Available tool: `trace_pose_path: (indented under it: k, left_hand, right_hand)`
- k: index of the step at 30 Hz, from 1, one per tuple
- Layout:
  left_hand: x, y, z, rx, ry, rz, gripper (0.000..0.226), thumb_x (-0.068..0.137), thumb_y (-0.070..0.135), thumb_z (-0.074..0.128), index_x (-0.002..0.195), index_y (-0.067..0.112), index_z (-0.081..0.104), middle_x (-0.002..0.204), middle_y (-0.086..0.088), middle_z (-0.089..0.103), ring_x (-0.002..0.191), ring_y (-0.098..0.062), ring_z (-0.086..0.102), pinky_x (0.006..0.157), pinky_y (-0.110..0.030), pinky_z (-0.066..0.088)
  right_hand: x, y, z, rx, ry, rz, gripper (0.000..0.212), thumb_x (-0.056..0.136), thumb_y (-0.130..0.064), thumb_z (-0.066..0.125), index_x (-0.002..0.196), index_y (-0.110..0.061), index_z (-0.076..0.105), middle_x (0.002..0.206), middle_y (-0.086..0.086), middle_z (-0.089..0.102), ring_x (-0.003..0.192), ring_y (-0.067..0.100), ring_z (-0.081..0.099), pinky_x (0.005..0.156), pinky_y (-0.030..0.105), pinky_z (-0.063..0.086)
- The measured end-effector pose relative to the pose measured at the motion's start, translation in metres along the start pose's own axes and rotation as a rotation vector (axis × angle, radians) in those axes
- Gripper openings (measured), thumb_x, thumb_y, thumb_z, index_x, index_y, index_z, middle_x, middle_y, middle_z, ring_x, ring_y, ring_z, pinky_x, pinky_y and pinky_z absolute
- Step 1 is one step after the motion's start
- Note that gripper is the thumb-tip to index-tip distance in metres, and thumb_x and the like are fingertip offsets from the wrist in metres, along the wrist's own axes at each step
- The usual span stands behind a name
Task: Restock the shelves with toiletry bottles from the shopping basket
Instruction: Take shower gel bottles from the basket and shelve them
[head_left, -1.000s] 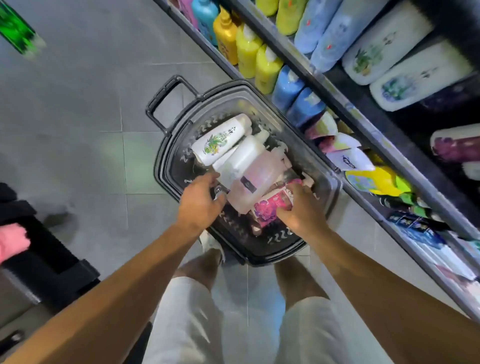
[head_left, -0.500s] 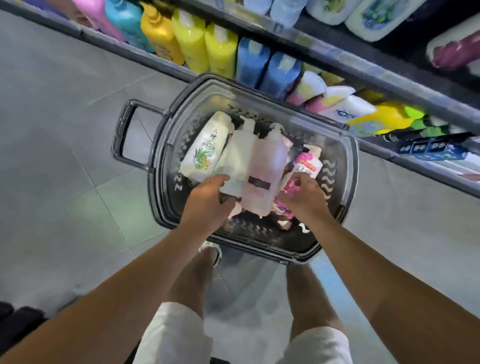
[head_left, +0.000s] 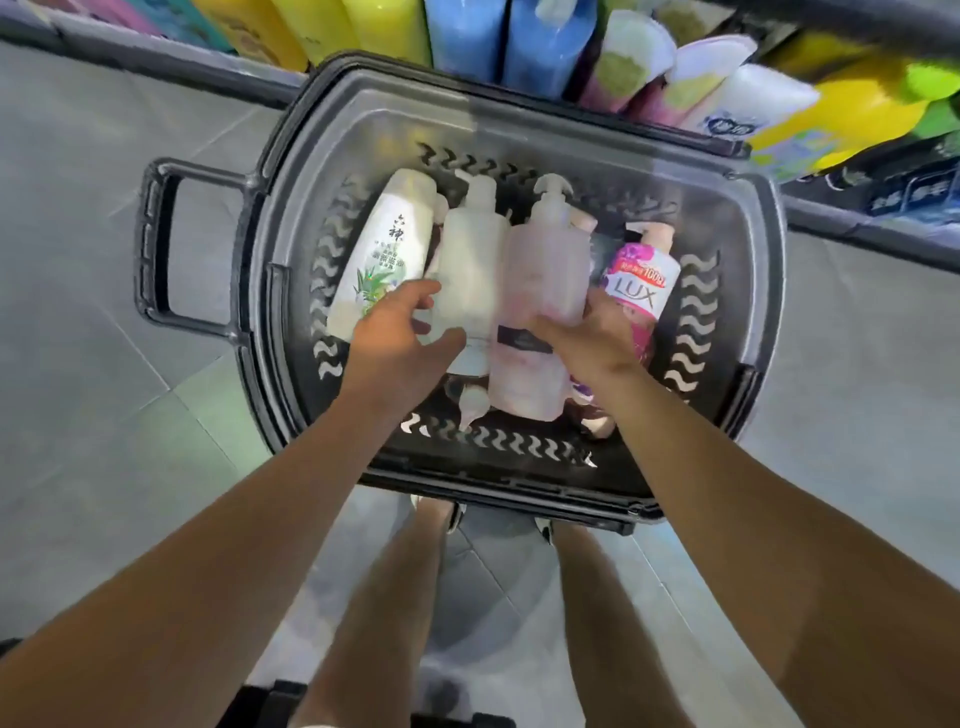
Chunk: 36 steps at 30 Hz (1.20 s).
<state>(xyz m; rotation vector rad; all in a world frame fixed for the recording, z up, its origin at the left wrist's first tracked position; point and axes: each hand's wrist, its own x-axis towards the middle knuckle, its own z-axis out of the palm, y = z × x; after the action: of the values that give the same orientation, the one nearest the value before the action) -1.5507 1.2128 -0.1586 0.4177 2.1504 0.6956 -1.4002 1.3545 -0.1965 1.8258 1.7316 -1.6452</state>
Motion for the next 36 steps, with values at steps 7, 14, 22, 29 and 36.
trace_pose_path:
  k: [7, 14, 22, 29, 36]
  left_hand:
    - [-0.011, 0.029, 0.022, -0.305, -0.297, -0.099, 0.066, 0.080, 0.031, 0.075, 0.140, 0.031, 0.046, 0.116, 0.010, 0.062, 0.084, 0.002, 0.066, 0.068, -0.016, 0.050]
    - [-0.022, 0.053, 0.040, -0.483, -0.344, -0.069, 0.073, 0.059, 0.035, 0.085, 0.124, 0.024, 0.055, 0.109, -0.001, 0.070, 0.101, -0.022, 0.069, 0.078, -0.039, 0.059]
    - [-0.003, 0.046, 0.029, -0.425, -0.280, -0.029, 0.068, 0.072, 0.025, 0.081, 0.133, 0.016, 0.052, 0.116, -0.009, 0.068, 0.103, -0.021, 0.068, 0.085, -0.043, 0.058]
    - [0.017, 0.033, 0.034, -0.408, -0.255, -0.032, 0.072, 0.064, 0.039, 0.082, 0.128, 0.022, 0.055, 0.113, -0.004, 0.069, 0.103, -0.020, 0.068, 0.086, -0.045, 0.058]
    - [0.006, 0.040, 0.019, -0.443, -0.231, -0.030, 0.080, 0.062, 0.035, 0.083, 0.132, 0.014, 0.052, 0.120, -0.013, 0.065, 0.108, -0.028, 0.066, 0.089, -0.049, 0.056]
  right_hand:
    - [-0.055, 0.009, -0.045, 0.245, -0.257, -0.071, 0.048, 0.079, -0.007, 0.077, 0.123, -0.015, 0.059, 0.108, -0.003, 0.072, 0.099, 0.011, 0.069, 0.081, 0.029, 0.056]
    - [-0.071, 0.005, -0.059, 0.127, -0.392, -0.083, 0.058, 0.079, -0.014, 0.077, 0.132, -0.014, 0.052, 0.117, 0.000, 0.067, 0.108, 0.015, 0.065, 0.095, 0.042, 0.053]
    - [0.002, 0.025, -0.073, 0.151, 0.138, 0.130, 0.053, 0.078, -0.031, 0.078, 0.119, -0.018, 0.046, 0.106, -0.004, 0.062, 0.088, 0.009, 0.065, 0.074, 0.029, 0.058]
    - [0.060, 0.038, -0.052, 0.285, 0.118, 0.392, 0.066, 0.068, -0.041, 0.083, 0.115, -0.022, 0.040, 0.096, -0.001, 0.060, 0.079, 0.014, 0.062, 0.060, 0.030, 0.049]
    - [0.015, 0.039, -0.064, 0.297, 0.106, 0.269, 0.058, 0.066, -0.034, 0.087, 0.111, -0.022, 0.052, 0.100, -0.002, 0.068, 0.082, 0.012, 0.069, 0.064, 0.030, 0.056]
